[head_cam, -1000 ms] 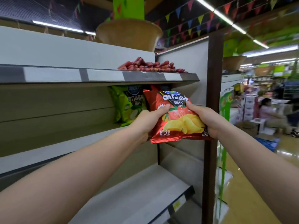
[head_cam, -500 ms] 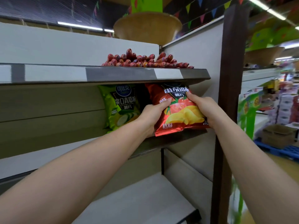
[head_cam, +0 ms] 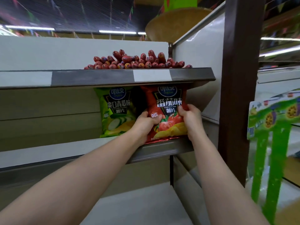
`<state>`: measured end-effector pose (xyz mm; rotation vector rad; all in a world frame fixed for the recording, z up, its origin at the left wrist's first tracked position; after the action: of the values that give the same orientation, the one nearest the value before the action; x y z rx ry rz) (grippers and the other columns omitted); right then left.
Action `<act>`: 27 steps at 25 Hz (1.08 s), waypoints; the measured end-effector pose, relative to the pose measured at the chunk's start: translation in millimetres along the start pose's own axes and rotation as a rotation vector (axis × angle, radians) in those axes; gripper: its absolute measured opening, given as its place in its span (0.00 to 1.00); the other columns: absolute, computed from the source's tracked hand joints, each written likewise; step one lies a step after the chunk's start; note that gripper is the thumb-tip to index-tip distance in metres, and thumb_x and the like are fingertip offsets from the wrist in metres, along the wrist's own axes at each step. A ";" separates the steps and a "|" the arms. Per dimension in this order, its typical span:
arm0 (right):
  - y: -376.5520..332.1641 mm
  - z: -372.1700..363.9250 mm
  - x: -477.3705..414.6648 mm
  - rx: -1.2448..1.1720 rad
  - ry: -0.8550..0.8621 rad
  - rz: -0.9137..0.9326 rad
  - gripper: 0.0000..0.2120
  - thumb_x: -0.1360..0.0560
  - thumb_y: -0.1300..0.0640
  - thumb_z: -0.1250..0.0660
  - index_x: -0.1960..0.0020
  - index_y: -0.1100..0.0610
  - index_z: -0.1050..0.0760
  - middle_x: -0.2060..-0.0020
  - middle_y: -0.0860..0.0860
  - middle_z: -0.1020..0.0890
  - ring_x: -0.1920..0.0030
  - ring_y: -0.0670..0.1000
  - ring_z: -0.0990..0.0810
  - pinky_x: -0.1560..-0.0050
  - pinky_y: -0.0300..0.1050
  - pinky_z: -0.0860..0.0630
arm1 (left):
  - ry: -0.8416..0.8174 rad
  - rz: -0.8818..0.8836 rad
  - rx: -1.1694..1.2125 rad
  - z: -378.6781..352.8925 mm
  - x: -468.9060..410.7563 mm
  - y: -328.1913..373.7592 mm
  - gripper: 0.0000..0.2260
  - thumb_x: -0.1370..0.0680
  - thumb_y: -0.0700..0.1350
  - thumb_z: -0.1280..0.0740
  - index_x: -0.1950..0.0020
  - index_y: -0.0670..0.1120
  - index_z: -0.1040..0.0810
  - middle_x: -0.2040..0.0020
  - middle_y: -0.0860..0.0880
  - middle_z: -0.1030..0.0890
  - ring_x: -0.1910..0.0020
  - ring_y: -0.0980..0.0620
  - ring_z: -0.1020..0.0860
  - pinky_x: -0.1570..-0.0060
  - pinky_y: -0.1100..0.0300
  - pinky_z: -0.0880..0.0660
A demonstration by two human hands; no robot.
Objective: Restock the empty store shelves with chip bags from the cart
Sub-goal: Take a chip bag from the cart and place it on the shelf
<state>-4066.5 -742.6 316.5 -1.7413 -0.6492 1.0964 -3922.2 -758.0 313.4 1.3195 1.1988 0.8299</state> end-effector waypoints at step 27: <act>-56.5 -137.8 122.7 0.116 -0.181 0.676 0.08 0.25 0.64 0.41 0.52 0.62 0.23 0.56 0.54 0.21 0.55 0.52 0.23 0.55 0.41 0.28 | 0.522 -0.293 -0.217 105.5 137.8 39.0 0.09 0.23 0.32 0.37 0.55 0.47 0.27 0.61 0.50 0.25 0.60 0.54 0.24 0.62 0.67 0.26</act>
<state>-3885.4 -680.9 341.5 -1.8170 -0.0779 1.7270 -3781.8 -649.0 313.3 0.7426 1.6086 1.0881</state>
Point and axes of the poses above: each hand's wrist, its own x-axis away from the middle knuckle, its own z-axis out of the back of the hand, y = z × x, the point moved 2 cm from there along -x, towards the middle knuckle
